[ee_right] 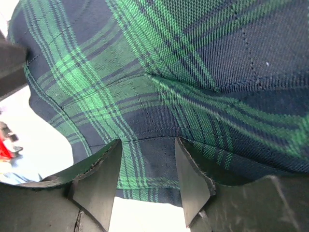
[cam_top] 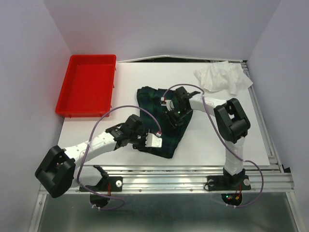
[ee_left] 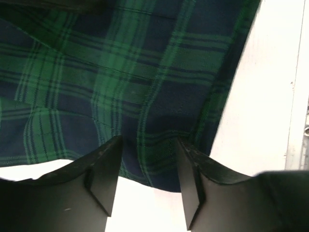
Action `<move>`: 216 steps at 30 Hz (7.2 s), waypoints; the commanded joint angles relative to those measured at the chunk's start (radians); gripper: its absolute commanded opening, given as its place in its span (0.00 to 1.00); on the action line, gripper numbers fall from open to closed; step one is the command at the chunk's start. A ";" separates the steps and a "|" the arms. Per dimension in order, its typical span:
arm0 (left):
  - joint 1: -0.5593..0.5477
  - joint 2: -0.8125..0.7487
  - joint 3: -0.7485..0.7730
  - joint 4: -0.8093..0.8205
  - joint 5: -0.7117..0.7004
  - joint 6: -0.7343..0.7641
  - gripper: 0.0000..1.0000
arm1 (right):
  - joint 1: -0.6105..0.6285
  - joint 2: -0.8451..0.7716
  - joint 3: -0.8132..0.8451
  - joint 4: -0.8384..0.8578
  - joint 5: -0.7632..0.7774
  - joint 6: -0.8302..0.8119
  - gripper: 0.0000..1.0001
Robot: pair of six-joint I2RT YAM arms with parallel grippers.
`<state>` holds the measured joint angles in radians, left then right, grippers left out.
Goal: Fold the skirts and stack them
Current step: Fold the skirt
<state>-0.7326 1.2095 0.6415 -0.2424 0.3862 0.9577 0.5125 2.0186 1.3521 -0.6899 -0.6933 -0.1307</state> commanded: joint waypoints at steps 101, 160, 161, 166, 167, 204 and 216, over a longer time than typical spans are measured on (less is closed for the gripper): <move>-0.033 -0.225 -0.158 0.382 -0.034 -0.070 0.98 | 0.250 -0.765 -0.794 1.038 0.321 -0.584 0.01; -0.269 -0.082 0.050 -0.010 -0.242 -0.152 0.00 | -0.141 -0.582 -0.175 0.466 0.264 -0.305 0.95; -0.281 -0.073 0.084 -0.059 -0.230 -0.165 0.00 | -0.141 -0.539 -0.125 0.434 0.205 -0.287 0.94; -0.287 -0.038 0.158 -0.152 -0.164 -0.235 0.00 | -0.141 -0.238 0.166 0.215 -0.058 -0.121 0.74; -0.287 -0.036 0.170 -0.158 -0.162 -0.243 0.00 | -0.141 -0.137 0.241 0.190 -0.151 -0.086 0.65; -0.180 0.088 0.371 -0.159 -0.284 -0.135 0.00 | 0.075 -0.100 -0.045 0.277 -0.158 -0.027 0.54; -0.192 0.019 0.330 -0.216 -0.204 -0.122 0.00 | -0.003 -0.034 0.311 0.121 -0.017 -0.083 0.74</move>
<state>-0.9169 1.2919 0.9745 -0.4629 0.1410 0.8200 0.5617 1.9770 1.5906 -0.4889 -0.7631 -0.1715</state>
